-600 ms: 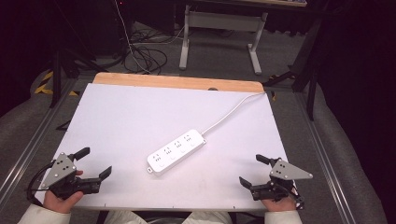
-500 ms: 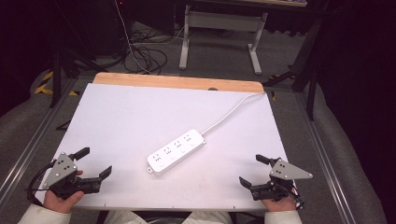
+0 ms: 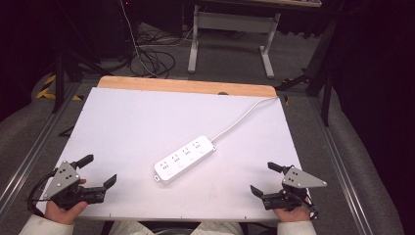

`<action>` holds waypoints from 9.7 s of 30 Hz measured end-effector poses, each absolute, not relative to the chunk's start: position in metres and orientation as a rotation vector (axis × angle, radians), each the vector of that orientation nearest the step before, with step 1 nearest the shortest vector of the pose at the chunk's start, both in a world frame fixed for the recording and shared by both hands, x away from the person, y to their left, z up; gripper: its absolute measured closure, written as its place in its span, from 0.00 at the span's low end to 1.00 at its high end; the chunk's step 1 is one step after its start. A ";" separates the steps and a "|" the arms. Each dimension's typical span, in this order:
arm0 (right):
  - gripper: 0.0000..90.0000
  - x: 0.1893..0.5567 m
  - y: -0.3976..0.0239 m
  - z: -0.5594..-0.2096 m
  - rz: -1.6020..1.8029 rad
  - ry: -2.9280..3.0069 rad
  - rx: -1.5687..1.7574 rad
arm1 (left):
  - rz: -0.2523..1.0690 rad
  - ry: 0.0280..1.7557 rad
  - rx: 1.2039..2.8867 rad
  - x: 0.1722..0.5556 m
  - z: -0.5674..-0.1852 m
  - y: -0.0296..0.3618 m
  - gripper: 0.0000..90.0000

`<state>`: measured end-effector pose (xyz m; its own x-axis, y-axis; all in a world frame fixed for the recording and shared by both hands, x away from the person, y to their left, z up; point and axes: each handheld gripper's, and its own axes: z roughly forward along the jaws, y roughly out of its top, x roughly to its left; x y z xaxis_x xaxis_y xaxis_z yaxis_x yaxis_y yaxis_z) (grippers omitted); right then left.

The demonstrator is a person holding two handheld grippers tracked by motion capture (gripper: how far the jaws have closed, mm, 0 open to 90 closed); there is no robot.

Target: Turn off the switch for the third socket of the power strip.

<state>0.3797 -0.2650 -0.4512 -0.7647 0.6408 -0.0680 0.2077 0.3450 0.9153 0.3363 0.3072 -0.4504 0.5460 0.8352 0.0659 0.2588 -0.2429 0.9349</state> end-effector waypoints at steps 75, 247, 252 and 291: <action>0.09 0.451 -0.138 -0.386 1.371 2.396 0.549 | 0.725 0.909 1.796 0.336 -0.451 0.306 0.07; 1.00 0.454 -0.040 -0.414 1.204 2.566 0.540 | 0.723 0.904 1.813 0.337 -0.451 0.304 0.07; 0.79 0.453 -0.042 -0.412 1.229 2.559 0.516 | 0.730 0.900 1.815 0.337 -0.451 0.305 0.07; 0.04 0.438 -0.124 -0.387 1.338 2.357 0.665 | 0.728 0.903 1.813 0.337 -0.451 0.304 0.07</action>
<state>0.4383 -0.1235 -0.3866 -0.8291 0.5550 -0.0685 0.2257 0.4442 0.8670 0.3370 0.3036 -0.4509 0.5498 0.8303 0.0907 0.2652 -0.2766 0.9237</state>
